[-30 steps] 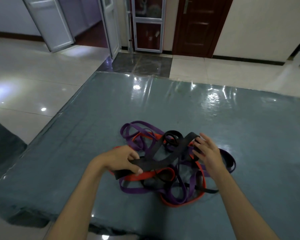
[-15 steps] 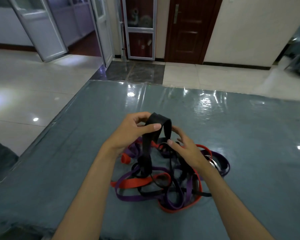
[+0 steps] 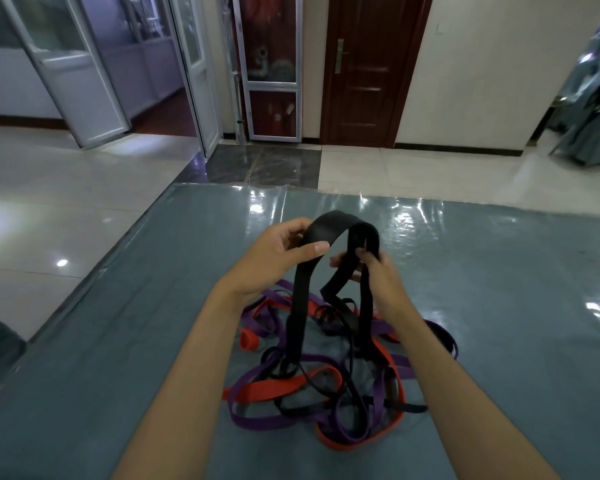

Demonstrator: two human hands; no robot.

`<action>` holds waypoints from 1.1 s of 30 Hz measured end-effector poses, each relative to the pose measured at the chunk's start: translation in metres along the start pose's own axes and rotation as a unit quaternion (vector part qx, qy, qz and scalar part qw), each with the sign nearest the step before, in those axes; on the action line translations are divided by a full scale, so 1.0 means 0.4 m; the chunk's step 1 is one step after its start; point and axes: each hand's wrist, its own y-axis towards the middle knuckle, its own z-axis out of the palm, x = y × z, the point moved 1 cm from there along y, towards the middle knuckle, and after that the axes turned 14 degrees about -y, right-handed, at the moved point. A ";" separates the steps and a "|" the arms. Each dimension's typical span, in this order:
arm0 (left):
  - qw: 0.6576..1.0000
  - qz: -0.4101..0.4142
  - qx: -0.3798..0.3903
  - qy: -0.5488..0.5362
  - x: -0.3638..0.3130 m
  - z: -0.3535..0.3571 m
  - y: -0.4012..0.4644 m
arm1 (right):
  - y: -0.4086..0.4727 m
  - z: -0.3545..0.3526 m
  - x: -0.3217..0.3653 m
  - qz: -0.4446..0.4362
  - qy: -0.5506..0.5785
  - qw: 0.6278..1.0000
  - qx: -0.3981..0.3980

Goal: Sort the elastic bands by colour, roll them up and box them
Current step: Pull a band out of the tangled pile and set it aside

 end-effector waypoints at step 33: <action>0.983 -0.054 -0.096 -0.148 0.160 0.339 0.248 | -0.060 -0.275 -0.074 0.020 0.122 0.989 0.087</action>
